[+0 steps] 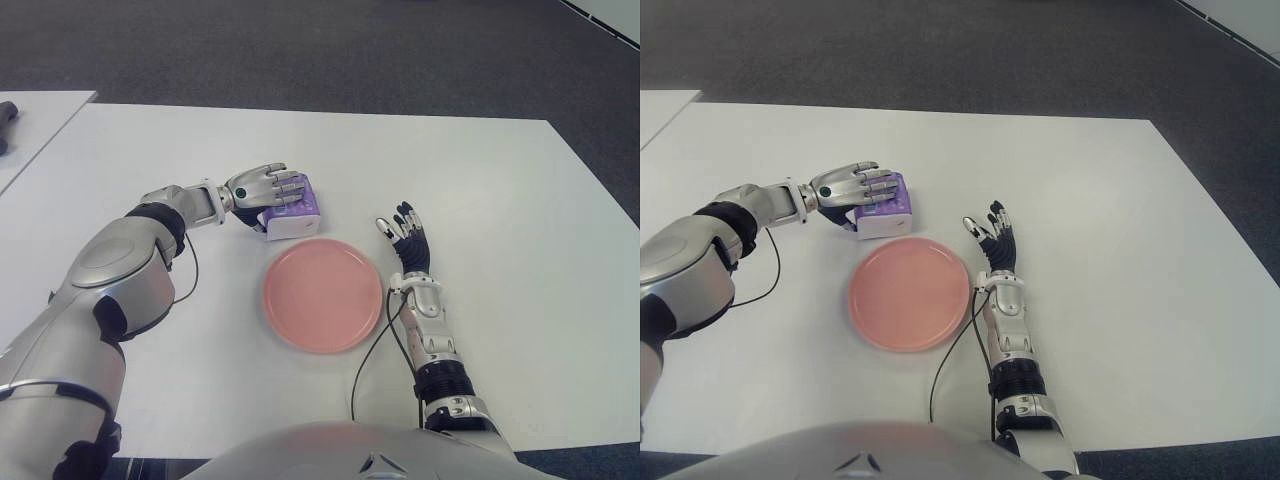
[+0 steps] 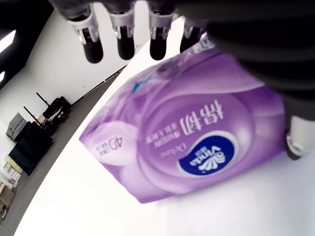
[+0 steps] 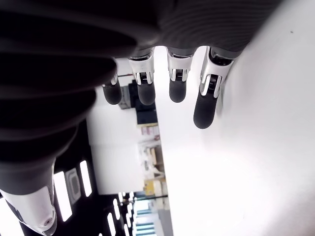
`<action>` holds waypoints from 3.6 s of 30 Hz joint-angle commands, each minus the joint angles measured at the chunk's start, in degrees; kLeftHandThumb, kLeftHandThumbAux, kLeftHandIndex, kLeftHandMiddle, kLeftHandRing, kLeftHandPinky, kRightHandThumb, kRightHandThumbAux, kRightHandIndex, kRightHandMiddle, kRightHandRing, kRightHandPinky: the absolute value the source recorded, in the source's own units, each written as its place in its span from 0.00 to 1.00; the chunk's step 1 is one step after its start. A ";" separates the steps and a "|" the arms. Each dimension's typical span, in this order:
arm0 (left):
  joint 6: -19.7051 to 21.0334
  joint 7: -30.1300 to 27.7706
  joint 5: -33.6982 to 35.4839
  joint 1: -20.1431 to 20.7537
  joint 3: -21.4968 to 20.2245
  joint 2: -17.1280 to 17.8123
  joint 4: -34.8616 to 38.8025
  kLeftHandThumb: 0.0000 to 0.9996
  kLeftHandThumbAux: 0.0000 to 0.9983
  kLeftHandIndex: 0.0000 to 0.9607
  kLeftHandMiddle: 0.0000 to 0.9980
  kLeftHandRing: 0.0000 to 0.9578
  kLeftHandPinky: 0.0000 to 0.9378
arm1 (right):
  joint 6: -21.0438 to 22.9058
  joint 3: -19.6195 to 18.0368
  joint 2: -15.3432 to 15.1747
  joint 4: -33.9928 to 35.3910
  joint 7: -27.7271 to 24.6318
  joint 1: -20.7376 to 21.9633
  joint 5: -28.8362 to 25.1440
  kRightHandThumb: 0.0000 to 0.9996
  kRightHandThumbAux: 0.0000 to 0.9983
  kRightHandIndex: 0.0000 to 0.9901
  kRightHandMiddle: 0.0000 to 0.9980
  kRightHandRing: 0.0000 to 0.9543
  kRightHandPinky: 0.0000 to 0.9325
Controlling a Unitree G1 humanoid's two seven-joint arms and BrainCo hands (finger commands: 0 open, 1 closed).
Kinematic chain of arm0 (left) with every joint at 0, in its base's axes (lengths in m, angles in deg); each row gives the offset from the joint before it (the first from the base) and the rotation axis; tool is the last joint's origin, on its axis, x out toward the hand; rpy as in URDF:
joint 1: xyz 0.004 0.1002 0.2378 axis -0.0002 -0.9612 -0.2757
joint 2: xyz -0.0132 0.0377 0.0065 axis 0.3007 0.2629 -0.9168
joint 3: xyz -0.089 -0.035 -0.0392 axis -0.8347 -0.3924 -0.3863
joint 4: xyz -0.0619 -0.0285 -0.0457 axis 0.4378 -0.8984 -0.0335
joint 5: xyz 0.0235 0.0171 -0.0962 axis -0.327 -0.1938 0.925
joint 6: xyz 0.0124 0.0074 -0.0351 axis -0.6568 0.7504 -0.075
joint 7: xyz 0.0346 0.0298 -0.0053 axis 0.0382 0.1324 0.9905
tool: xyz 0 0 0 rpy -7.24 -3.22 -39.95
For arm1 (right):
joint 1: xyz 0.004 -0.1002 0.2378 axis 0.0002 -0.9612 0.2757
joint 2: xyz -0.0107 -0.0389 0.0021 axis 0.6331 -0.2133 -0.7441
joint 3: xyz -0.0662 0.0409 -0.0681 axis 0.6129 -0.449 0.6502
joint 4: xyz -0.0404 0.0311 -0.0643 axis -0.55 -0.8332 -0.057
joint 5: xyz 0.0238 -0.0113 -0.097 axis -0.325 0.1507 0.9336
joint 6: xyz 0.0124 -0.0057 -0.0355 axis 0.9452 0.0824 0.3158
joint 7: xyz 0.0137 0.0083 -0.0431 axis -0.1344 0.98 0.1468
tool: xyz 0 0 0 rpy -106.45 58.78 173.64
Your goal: Put the tissue paper into the plate.
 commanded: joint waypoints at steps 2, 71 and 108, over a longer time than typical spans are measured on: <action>0.28 -2.73 -0.43 -3.40 0.66 -1.39 -0.75 0.15 0.44 0.00 0.00 0.00 0.00 | 4.58 0.03 0.82 -1.72 -0.04 -4.02 -0.01 0.20 0.66 0.00 0.00 0.00 0.01; 0.03 -8.42 4.91 -13.39 2.08 -3.22 -2.47 0.19 0.40 0.00 0.00 0.00 0.02 | 9.72 2.13 1.34 8.99 0.41 -9.70 0.30 0.20 0.66 0.00 0.00 0.00 0.01; 8.33 0.54 9.92 -15.35 -4.95 -5.00 -0.59 0.85 0.67 0.41 0.53 0.83 0.78 | 9.32 1.40 0.99 6.40 0.32 -7.65 0.02 0.20 0.66 0.00 0.00 0.00 0.01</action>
